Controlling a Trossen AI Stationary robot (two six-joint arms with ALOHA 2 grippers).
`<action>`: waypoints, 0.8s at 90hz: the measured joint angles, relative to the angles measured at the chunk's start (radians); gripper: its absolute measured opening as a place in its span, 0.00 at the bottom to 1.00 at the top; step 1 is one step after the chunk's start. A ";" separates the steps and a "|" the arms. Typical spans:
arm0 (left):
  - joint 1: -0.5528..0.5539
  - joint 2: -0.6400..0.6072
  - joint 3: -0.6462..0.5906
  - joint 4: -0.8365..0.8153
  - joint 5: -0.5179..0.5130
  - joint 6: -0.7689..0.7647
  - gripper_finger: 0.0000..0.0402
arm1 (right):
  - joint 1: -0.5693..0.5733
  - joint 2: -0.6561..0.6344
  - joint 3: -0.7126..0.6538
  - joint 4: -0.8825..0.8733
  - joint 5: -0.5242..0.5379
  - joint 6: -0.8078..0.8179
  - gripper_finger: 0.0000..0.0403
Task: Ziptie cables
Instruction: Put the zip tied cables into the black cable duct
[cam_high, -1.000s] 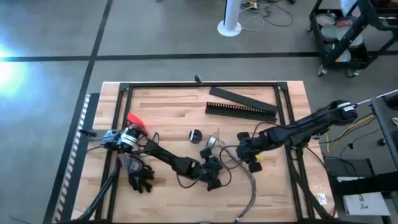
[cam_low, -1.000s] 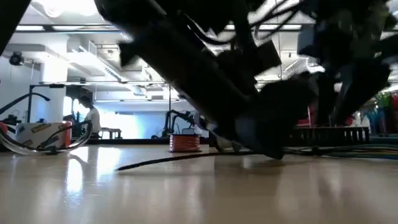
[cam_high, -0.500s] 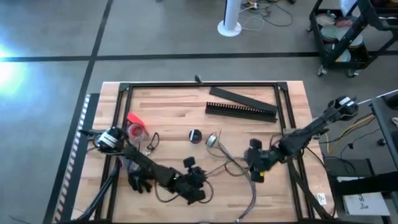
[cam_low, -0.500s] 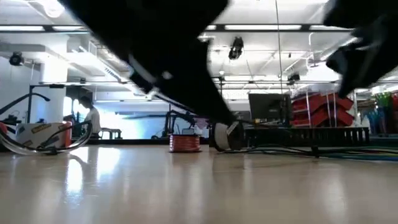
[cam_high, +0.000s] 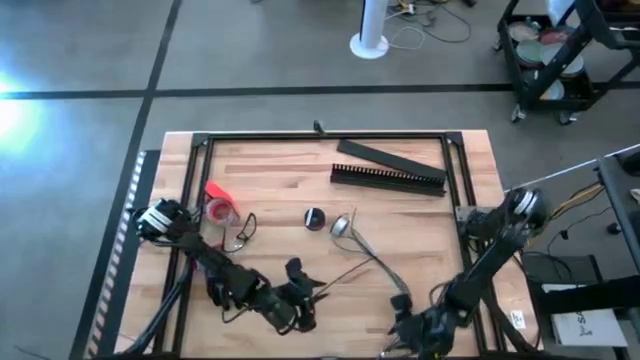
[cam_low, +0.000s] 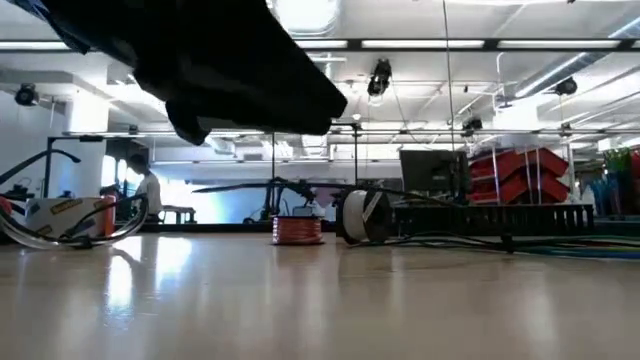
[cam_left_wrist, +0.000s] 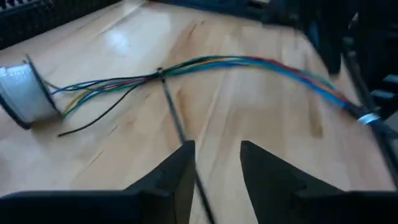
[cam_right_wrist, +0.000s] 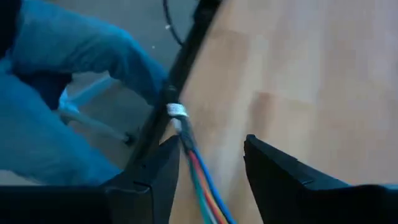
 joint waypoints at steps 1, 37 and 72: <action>0.000 0.000 0.001 0.000 0.005 -0.002 0.27 | 0.000 0.011 0.010 0.000 -0.008 -0.003 0.37; -0.021 -0.127 0.163 -0.239 0.134 -0.047 0.20 | 0.000 0.299 0.345 -0.260 -0.011 0.031 0.12; -0.178 -0.263 0.195 -0.329 -0.213 0.148 0.15 | -0.048 0.088 0.502 -0.626 0.264 -0.029 0.04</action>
